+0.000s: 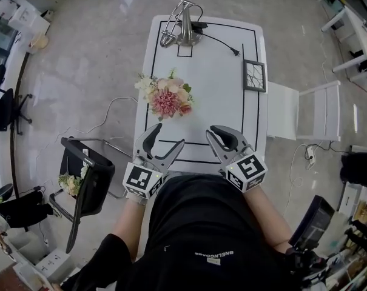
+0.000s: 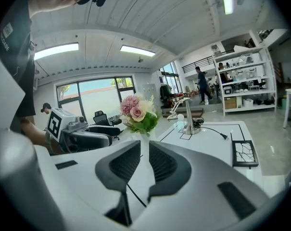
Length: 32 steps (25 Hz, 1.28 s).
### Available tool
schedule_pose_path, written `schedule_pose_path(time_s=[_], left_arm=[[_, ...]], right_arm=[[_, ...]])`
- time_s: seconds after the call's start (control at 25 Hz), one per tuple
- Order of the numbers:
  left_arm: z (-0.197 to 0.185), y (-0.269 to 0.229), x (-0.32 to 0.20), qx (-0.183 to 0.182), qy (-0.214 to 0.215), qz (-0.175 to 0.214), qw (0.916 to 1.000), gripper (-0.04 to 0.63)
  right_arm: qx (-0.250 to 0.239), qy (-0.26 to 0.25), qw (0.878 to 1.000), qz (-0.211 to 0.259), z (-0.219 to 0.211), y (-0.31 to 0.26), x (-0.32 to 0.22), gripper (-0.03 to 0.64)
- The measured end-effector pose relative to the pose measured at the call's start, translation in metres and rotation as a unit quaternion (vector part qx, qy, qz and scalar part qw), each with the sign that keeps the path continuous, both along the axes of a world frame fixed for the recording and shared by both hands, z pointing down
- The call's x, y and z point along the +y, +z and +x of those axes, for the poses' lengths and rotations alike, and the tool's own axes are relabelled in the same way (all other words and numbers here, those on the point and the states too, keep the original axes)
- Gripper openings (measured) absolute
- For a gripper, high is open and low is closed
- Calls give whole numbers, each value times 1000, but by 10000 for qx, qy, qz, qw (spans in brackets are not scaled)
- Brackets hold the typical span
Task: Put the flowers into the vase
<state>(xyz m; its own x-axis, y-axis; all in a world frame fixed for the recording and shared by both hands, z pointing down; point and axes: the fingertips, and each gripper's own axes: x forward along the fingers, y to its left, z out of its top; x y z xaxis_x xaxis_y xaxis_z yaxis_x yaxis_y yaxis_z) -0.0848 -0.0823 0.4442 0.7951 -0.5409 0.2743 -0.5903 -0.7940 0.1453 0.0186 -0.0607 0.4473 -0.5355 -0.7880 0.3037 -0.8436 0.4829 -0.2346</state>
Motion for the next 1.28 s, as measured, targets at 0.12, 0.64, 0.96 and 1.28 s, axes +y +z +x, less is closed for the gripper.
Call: schedule_pose_path(time_s=[0.12, 0.64, 0.96, 1.28], left_arm=[[17, -12, 8, 175, 166, -58, 9997, 280], [99, -49, 16, 788, 765, -162, 9938, 99], [116, -55, 8, 762, 841, -267, 9932, 6], [124, -50, 8, 839, 1012, -527, 9899, 5]], right_arm=[[-57, 142, 9999, 30, 11, -8, 5, 60], [-62, 586, 9980, 224, 47, -32, 23, 61], [-81, 804, 9964, 240, 62, -38, 28, 61], [-23, 810, 9963, 281, 68, -38, 25, 60]])
